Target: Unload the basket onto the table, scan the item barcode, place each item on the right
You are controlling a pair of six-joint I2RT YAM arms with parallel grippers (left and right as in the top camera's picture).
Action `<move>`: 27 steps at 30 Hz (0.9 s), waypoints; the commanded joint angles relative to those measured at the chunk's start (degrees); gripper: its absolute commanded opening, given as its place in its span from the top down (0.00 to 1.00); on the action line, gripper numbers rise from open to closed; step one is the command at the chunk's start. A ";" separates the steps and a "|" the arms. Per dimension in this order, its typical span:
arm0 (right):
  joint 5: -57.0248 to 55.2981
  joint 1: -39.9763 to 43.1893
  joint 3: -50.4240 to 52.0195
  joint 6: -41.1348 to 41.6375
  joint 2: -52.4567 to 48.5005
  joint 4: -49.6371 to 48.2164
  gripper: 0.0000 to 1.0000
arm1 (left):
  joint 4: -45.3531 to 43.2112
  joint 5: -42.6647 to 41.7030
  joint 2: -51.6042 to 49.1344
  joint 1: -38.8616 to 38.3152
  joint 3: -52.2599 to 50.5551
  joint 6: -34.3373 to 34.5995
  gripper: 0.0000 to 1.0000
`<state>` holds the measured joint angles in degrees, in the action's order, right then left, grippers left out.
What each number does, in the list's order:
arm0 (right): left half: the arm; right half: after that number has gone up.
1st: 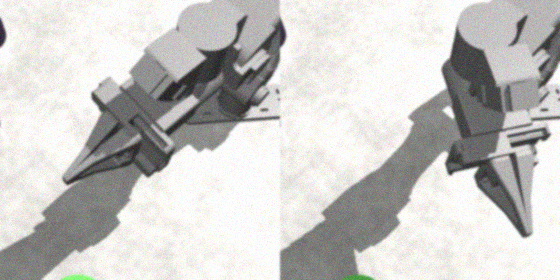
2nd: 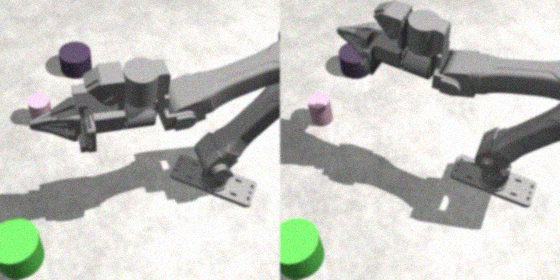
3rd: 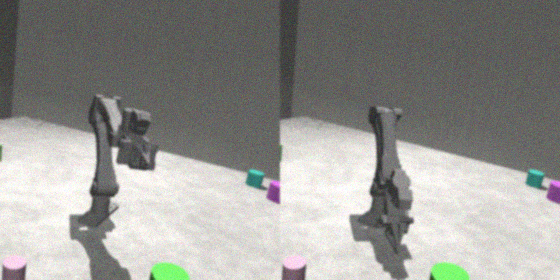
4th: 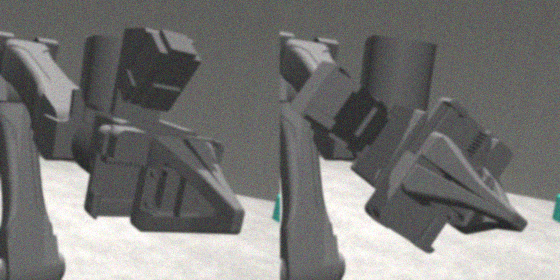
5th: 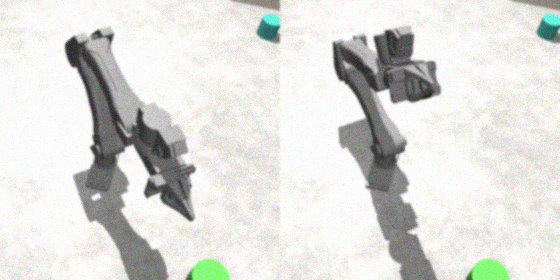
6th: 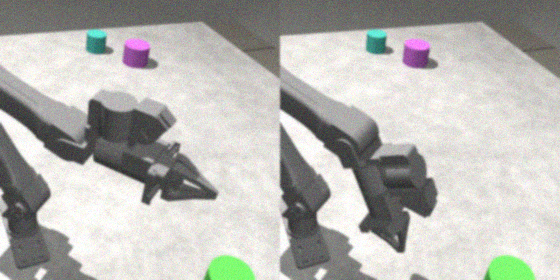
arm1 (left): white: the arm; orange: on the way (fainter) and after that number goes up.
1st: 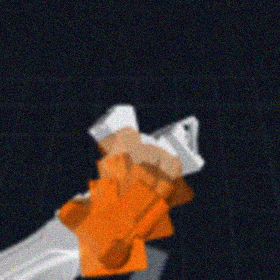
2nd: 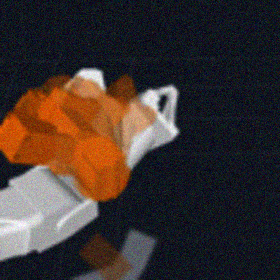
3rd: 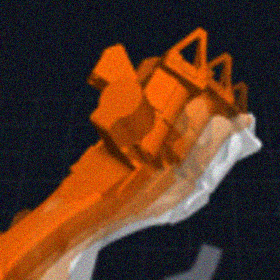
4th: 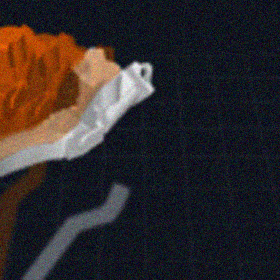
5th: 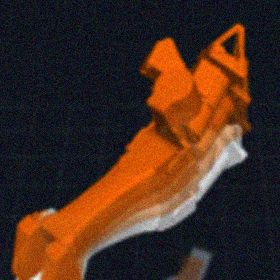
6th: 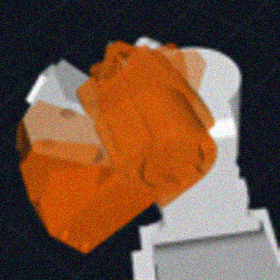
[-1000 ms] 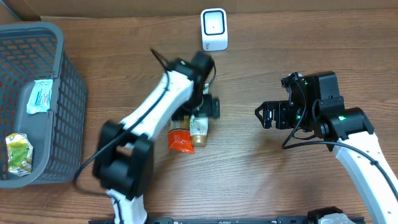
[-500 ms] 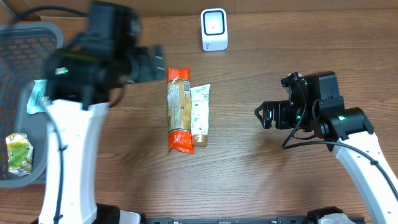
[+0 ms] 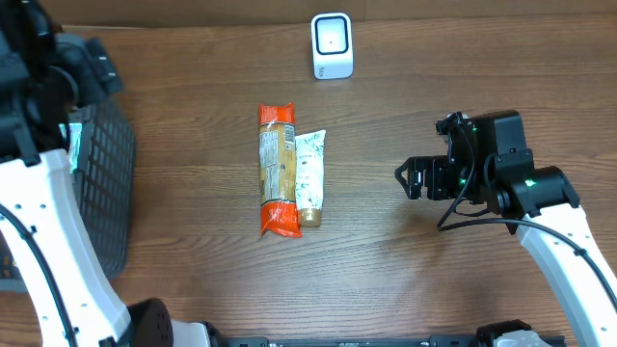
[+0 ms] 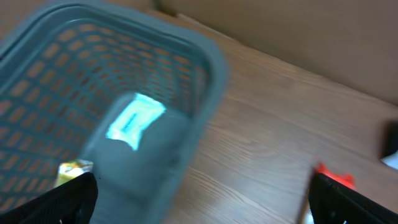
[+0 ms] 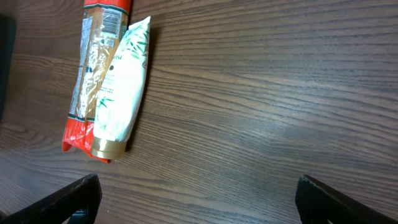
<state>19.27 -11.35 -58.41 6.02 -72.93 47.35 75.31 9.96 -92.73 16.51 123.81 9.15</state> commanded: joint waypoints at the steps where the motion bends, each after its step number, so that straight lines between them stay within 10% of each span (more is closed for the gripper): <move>1: 0.37 -0.17 -1.22 -0.04 0.15 -0.39 0.00 | -0.55 1.09 -3.39 2.69 0.94 -1.77 0.00; 27: 0.35 -0.17 -1.22 -0.04 0.15 -0.33 0.00 | 2.84 1.11 -18.71 7.69 0.70 -2.97 0.07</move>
<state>19.29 -11.33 -58.41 6.00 -72.93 47.40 78.00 10.17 -110.69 23.05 123.81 5.37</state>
